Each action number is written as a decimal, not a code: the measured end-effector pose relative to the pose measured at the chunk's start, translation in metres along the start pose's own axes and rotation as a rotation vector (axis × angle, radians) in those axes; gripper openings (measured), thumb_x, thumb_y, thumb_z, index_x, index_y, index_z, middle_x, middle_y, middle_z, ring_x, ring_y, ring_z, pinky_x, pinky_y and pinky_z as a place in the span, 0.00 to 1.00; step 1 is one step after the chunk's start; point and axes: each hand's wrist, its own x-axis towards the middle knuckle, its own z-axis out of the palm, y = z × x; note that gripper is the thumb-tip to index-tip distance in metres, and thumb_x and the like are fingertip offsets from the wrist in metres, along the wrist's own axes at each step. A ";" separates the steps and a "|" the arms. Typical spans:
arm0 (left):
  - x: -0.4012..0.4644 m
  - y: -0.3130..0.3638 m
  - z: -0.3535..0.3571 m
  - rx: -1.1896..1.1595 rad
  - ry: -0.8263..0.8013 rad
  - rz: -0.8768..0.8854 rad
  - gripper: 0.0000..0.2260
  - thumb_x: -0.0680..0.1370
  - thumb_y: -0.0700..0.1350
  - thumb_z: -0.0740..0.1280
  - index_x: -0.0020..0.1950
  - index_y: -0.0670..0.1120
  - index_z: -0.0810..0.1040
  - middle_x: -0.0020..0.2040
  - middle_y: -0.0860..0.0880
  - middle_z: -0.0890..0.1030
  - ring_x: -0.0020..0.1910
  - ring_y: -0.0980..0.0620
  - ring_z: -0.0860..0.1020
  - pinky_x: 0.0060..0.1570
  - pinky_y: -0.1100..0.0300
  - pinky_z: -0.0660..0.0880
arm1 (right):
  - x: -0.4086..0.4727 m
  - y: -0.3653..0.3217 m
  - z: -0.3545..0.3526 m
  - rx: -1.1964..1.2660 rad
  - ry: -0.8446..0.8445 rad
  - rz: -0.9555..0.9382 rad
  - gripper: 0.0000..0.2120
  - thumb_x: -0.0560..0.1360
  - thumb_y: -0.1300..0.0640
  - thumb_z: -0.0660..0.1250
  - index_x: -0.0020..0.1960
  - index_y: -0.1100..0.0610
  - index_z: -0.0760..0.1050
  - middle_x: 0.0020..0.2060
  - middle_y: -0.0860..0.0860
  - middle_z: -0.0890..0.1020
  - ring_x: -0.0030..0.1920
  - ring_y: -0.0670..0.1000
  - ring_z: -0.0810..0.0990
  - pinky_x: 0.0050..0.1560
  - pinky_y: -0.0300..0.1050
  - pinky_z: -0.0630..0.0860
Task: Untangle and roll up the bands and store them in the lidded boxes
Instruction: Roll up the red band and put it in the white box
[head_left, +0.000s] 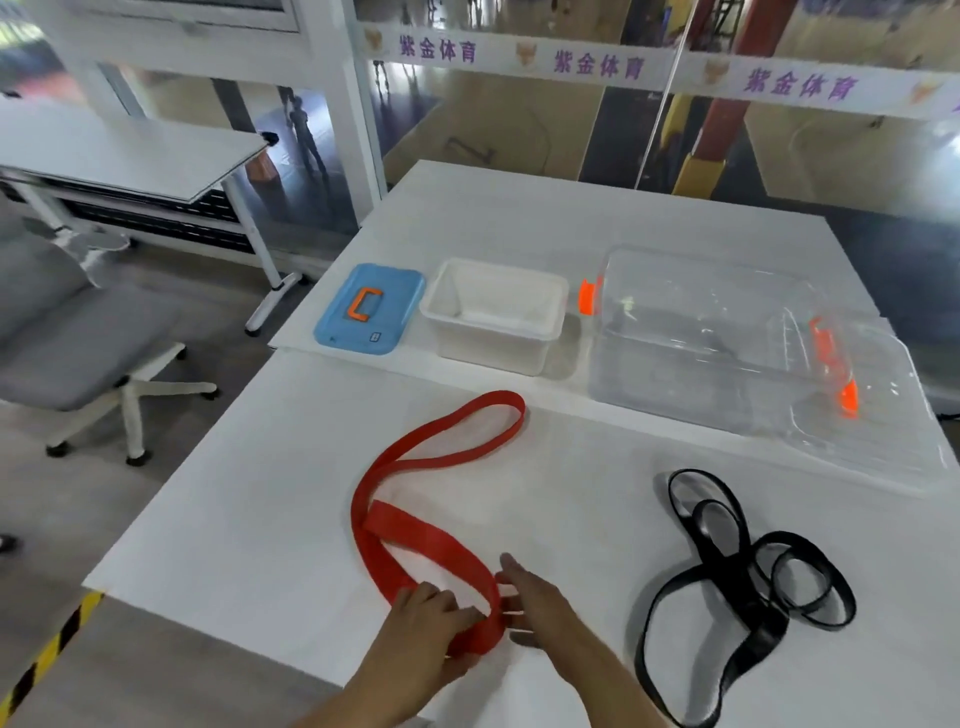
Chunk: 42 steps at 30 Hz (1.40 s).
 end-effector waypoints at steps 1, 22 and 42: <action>-0.002 0.005 0.001 0.012 -0.037 0.020 0.16 0.68 0.64 0.65 0.53 0.63 0.80 0.36 0.61 0.78 0.38 0.58 0.78 0.39 0.64 0.71 | 0.002 -0.001 0.004 0.008 -0.035 -0.006 0.20 0.81 0.38 0.64 0.58 0.53 0.83 0.48 0.54 0.88 0.47 0.51 0.85 0.56 0.49 0.82; 0.059 0.031 -0.131 -1.357 -0.044 -0.716 0.18 0.81 0.58 0.62 0.60 0.48 0.82 0.52 0.50 0.88 0.59 0.50 0.82 0.66 0.50 0.74 | -0.097 -0.056 -0.022 -0.026 0.104 -0.473 0.22 0.73 0.71 0.63 0.55 0.50 0.86 0.52 0.46 0.89 0.59 0.48 0.84 0.63 0.45 0.76; 0.113 0.065 -0.258 -0.464 0.426 -0.149 0.12 0.72 0.51 0.77 0.45 0.53 0.74 0.57 0.56 0.82 0.54 0.51 0.80 0.52 0.54 0.79 | -0.218 -0.155 -0.108 -0.118 0.104 -0.777 0.21 0.67 0.45 0.76 0.46 0.62 0.79 0.30 0.52 0.73 0.31 0.49 0.73 0.35 0.40 0.72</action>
